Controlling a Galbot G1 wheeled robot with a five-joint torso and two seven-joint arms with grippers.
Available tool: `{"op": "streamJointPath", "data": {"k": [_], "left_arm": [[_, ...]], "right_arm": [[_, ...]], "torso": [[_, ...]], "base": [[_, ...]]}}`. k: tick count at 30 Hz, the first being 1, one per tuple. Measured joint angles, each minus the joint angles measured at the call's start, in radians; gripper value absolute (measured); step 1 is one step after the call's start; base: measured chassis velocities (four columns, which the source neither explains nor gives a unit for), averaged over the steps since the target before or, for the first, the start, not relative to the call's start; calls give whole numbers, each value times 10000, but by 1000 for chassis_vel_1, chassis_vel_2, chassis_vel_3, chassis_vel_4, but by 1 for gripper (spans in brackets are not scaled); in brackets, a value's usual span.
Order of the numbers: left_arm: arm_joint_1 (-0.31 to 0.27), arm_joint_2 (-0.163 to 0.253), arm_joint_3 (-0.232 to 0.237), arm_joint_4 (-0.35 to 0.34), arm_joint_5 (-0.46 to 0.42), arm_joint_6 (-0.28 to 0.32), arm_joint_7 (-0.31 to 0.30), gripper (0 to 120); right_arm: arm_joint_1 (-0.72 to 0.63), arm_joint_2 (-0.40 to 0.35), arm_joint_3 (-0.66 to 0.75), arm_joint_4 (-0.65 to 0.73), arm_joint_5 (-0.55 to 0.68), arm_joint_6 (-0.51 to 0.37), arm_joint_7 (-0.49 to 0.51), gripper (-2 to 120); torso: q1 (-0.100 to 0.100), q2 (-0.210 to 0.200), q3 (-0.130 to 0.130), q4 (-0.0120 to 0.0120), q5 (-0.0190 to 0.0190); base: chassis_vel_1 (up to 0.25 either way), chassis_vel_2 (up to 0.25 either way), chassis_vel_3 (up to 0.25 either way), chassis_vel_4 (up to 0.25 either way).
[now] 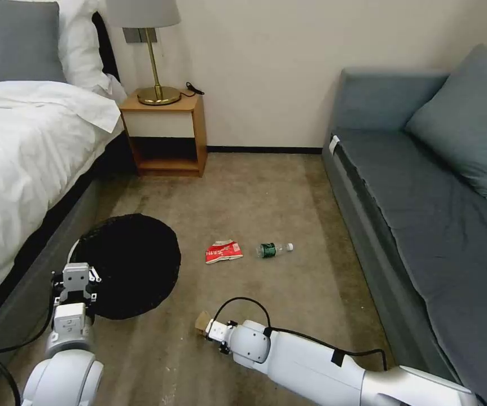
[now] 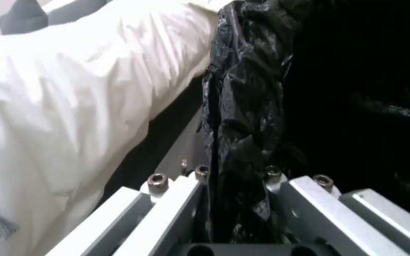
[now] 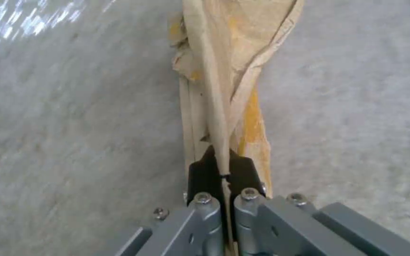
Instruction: Pick up the trash bin, then pick up the garbage on the floor and place it into the trash bin.
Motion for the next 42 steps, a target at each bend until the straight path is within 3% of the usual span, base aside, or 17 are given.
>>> {"op": "streamJointPath", "data": {"k": [7,11,19,29,42], "left_arm": [[146,103,-144,146,7,-84,-19,1],[177,11,-146,163,13,-92,-47,1],[225,-176,-109,194,-39,-195,-146,1],[-21,-394,220,314,-443,-243,-130,1],[-461,-496,666,277,-467,-106,-96,1]], "right_arm": [[-390,-5,2187,259,-357,-1,43,0],[-391,216,4184,560,-784,-1,60,0],[-116,240,5771,1841,-226,-1,-30,0],[-440,135,4979,4491,2251,0,33,0],[-78,774,3540,4152,2519,290,332,0]], "torso": [[0,0,0,-1,1],[0,0,0,-2,2],[0,0,0,-2,1],[0,0,0,0,0],[0,0,0,-1,0]], "base": [[0,0,0,0],[0,0,0,0],[0,0,0,0],[0,0,0,0],[0,0,0,0]]}}
